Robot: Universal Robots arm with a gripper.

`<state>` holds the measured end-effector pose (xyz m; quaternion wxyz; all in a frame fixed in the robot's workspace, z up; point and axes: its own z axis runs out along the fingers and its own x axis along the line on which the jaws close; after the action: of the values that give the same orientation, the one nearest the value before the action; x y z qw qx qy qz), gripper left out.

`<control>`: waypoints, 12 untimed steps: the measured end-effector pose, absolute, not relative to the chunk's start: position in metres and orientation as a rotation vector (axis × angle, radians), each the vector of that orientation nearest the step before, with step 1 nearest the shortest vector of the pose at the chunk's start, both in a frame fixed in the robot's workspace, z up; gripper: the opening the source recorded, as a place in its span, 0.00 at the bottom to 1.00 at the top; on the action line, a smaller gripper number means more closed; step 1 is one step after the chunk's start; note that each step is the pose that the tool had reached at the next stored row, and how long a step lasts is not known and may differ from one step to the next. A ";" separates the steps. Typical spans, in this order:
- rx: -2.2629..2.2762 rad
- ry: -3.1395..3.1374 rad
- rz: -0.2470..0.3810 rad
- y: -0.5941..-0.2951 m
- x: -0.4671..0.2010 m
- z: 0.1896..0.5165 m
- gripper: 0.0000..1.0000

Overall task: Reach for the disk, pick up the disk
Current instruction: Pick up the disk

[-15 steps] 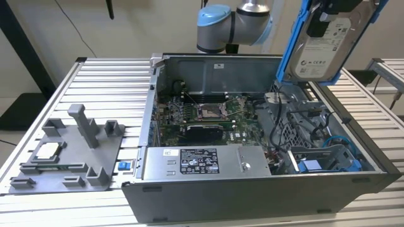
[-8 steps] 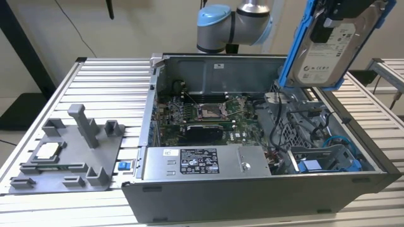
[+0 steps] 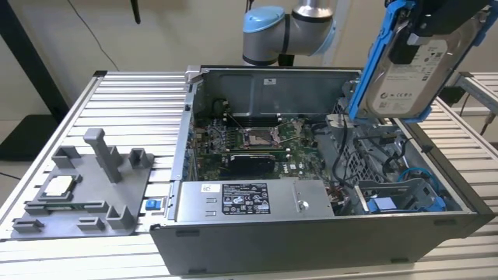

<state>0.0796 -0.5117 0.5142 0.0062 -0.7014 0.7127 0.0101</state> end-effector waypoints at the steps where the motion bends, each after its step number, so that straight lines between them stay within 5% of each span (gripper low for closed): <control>1: -2.195 2.230 0.031 -0.515 0.080 0.514 0.00; 12: -2.195 2.230 0.032 -0.550 0.080 0.503 0.00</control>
<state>0.0796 -0.5504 0.5026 0.0062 -0.7014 0.7127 0.0101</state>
